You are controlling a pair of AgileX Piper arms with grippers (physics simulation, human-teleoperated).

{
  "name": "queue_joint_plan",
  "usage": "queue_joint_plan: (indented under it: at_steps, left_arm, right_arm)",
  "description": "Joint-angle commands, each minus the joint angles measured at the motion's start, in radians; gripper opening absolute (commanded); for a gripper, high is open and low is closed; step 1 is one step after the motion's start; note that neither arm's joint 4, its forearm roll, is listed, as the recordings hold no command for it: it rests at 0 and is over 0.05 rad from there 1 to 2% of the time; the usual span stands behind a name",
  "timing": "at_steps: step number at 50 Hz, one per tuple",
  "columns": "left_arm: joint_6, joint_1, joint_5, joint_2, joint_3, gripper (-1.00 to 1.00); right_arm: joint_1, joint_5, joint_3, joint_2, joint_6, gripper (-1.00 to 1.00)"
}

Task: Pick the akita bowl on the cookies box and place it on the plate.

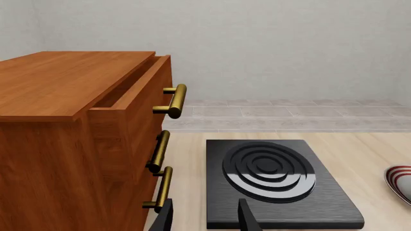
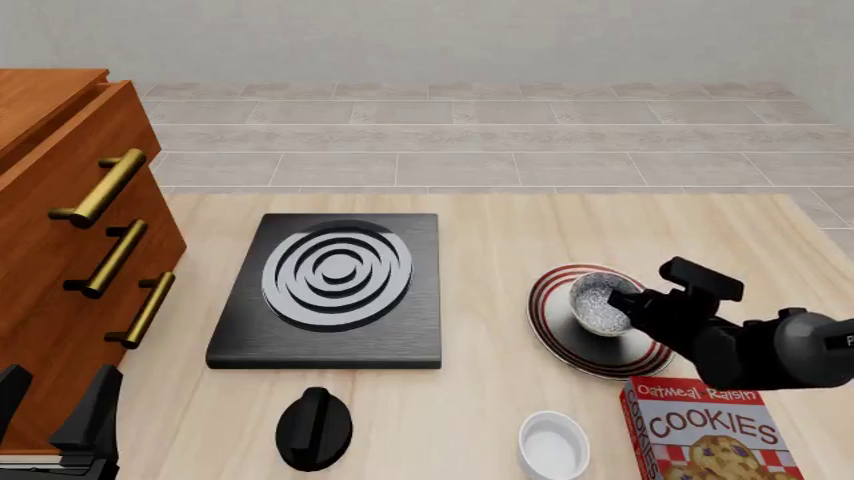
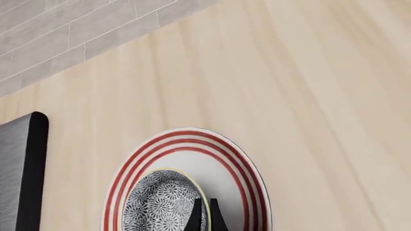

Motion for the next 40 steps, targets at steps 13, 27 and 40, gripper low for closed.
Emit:
queue_joint_plan:
  at_steps: [13, 27, 40]
  left_arm:
    - [0.000, 0.000, 0.000, 0.000, 0.000, 1.00]
    - [0.000, 0.000, 0.000, 0.000, 0.000, 1.00]
    - [0.000, 0.000, 0.000, 0.000, 0.000, 1.00]
  right_arm:
    - [0.022, -0.043, 0.020, 0.017, 0.049, -1.00]
    - [0.023, -0.039, 0.024, 0.009, 0.057, 1.00]
    - [0.017, -0.023, 0.027, -0.024, 0.054, 1.00]
